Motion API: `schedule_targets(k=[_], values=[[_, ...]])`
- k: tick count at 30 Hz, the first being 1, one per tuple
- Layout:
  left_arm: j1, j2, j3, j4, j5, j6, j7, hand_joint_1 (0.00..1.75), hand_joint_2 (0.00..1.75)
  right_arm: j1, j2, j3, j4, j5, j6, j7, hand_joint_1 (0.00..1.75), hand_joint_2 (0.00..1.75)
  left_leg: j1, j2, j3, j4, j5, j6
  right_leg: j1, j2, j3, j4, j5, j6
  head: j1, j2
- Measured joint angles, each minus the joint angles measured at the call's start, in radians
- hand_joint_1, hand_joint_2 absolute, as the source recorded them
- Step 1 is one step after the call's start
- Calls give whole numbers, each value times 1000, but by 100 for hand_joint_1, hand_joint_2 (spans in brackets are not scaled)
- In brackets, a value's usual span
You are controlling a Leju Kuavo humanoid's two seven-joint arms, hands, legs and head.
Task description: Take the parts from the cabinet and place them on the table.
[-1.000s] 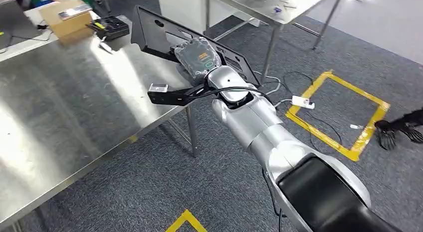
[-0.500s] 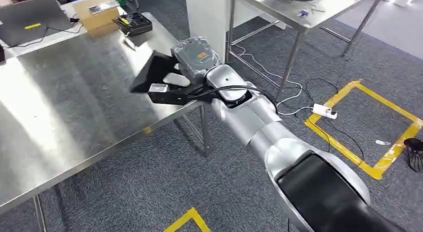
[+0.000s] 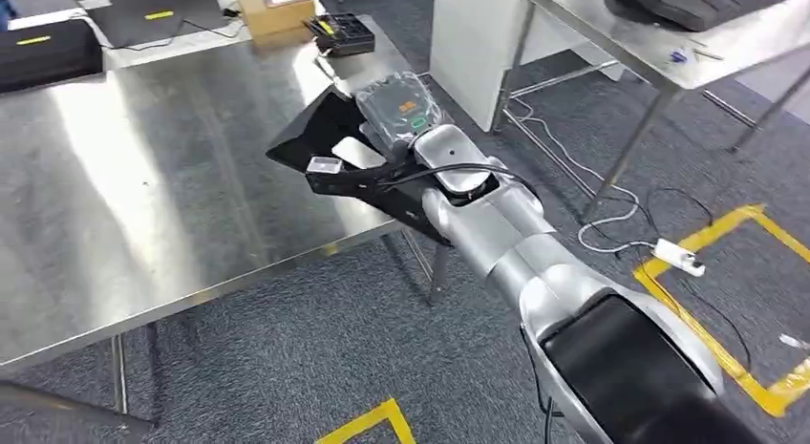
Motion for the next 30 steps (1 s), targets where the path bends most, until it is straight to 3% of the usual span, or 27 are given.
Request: schedule_targets(k=[1, 2, 3, 6, 7, 8, 9, 10, 12, 13, 14, 16, 17, 18, 19, 22, 23, 24, 25, 27, 28, 29, 30], values=[[0, 0, 0, 0, 0, -1, -1, 0, 175, -2, 0, 0, 0, 1, 0, 0, 175, 175, 0, -11, 1, 1, 0, -1, -3, 11, 44, -96, 40, 6, 0, 0], [0, 0, 0, 0, 0, -2, -2, 0, 175, -2, 0, 0, 0, 2, 0, 0, 175, 175, 0, -21, -1, 1, 0, -3, -9, 52, 83, -182, 73, 9, 2, 0], [-1, 0, 1, 0, 0, -2, -2, 0, 175, -3, -2, 0, 0, 3, 1, 0, 175, 175, -7, -34, -3, 7, -3, -12, -6, 61, 96, -200, 81, 0, 2, 0], [6, -1, 2, 0, -3, -3, -6, 0, 175, -2, 0, 1, 0, 9, 3, 3, 175, 175, 4, -56, -8, -2, 6, -30, -1, 33, 97, -200, 86, -14, 3, 0], [8, 1, 2, 0, -5, -3, -6, 0, 175, -4, 2, 0, 0, 12, 3, 4, 175, 175, 2, -63, -10, -2, 6, -39, -13, 24, 99, -213, 94, -25, 2, 0], [10, 2, 3, 0, -5, -3, -7, 0, 175, -4, 4, 1, 0, 14, 4, 4, 175, 175, 1, -27, -16, 12, -8, -40, -13, 14, 105, -217, 97, -31, 0, 0], [9, 0, 3, 0, -7, -3, -8, 0, 175, -6, 4, 0, 0, 15, 4, 4, 175, 175, -1, 21, -36, 60, -41, -44, -14, 8, 107, -220, 98, -39, -10, 0], [8, 0, 4, 0, -7, -5, -8, 0, 175, -8, 3, 0, 0, 16, 5, 5, 175, 175, 1, 48, -70, 131, -78, -49, -12, -1, 108, -220, 97, -40, -11, 0], [7, 1, 6, 0, -7, -6, -9, 0, 175, -6, -1, 0, 2, 18, 9, 8, 175, 175, 6, 64, -152, 295, -141, -57, -7, -26, 108, -220, 93, -45, -11, 0], [8, 1, 6, 0, -7, -6, -9, 0, 175, -5, -2, 0, 3, 19, 9, 8, 175, 175, 7, 66, -162, 315, -138, -58, -6, -35, 108, -220, 93, -46, -10, 0], [8, 2, 6, 0, -7, -6, -9, 0, 175, -6, -2, 0, 4, 19, 9, 8, 175, 175, 8, 68, -151, 291, -117, -59, -6, -44, 108, -220, 92, -46, -10, 0], [9, 2, 8, 0, -7, -6, -9, 0, 175, -7, -2, 0, 4, 19, 9, 8, 175, 175, 8, 85, -63, 129, -38, -56, -6, -61, 111, -219, 89, -45, -11, 0], [8, 3, 8, 0, -7, -6, -9, 0, 175, -8, -2, 0, 4, 19, 9, 8, 175, 175, 6, 121, -7, 36, -5, -52, -3, -68, 115, -219, 87, -42, -11, 0], [4, 3, 8, 0, -7, -6, -8, 0, 175, -10, -2, 0, 4, 19, 8, 11, 175, 175, -6, 144, 10, 4, -17, -48, 8, -75, 113, -217, 83, -36, -12, 0], [3, 3, 8, 0, -8, -6, -8, 0, 175, -13, -5, -1, 5, 18, 8, 14, 175, 175, -5, 127, 5, 1, -13, -37, 13, -84, 113, -217, 81, -32, -8, 0], [3, 3, 9, 0, -9, -6, -7, 0, 175, -23, -5, -8, 4, 16, 8, 27, 175, 175, -7, 95, 3, -1, -10, -22, 16, -112, 121, -220, 75, -19, -5, 0], [4, 2, 10, 0, -9, -6, -6, 0, 175, -30, -6, -11, 4, 16, 8, 32, 175, 175, 4, 87, 11, -9, -4, -13, 15, -93, 108, -204, 65, -12, -5, 0], [4, 0, 11, 0, -10, -6, -6, 0, 175, -41, -10, -17, 5, 14, 7, 37, 175, 175, 2, 79, 10, -10, -2, -8, 10, -49, 93, -163, 42, -15, -5, 0], [4, 0, 13, 0, -11, -6, -5, 0, 175, -49, -16, -22, 4, 13, 7, 41, 175, 175, 3, 73, 10, -10, -1, -3, 5, -26, 63, -97, 12, -21, -3, 0], [2, 0, 13, 0, -19, -10, -5, 0, 175, -57, -28, -37, 5, 12, 6, 49, 175, 175, 3, 45, 9, -9, -1, -1, 1, -9, -22, 77, -51, -23, -2, 0], [3, 0, 13, 0, -20, -11, -5, 0, 175, -60, -30, -46, 5, 12, 6, 51, 175, 175, 3, 33, 9, -9, -1, -2, 0, -8, -42, 115, -57, -17, 0, 0], [4, 0, 13, 0, -21, -12, -5, 0, 175, -65, -35, -53, 4, 12, 8, 56, 175, 175, 3, 18, 9, -8, 0, -2, 0, -6, -40, 101, -43, -9, 0, 0], [4, 0, 14, 0, -21, -12, -5, 0, 175, -73, -37, -58, 4, 14, 8, 58, 175, 175, 3, 7, 9, -7, 0, -2, -1, -4, -17, 47, -17, 0, 1, 0]])
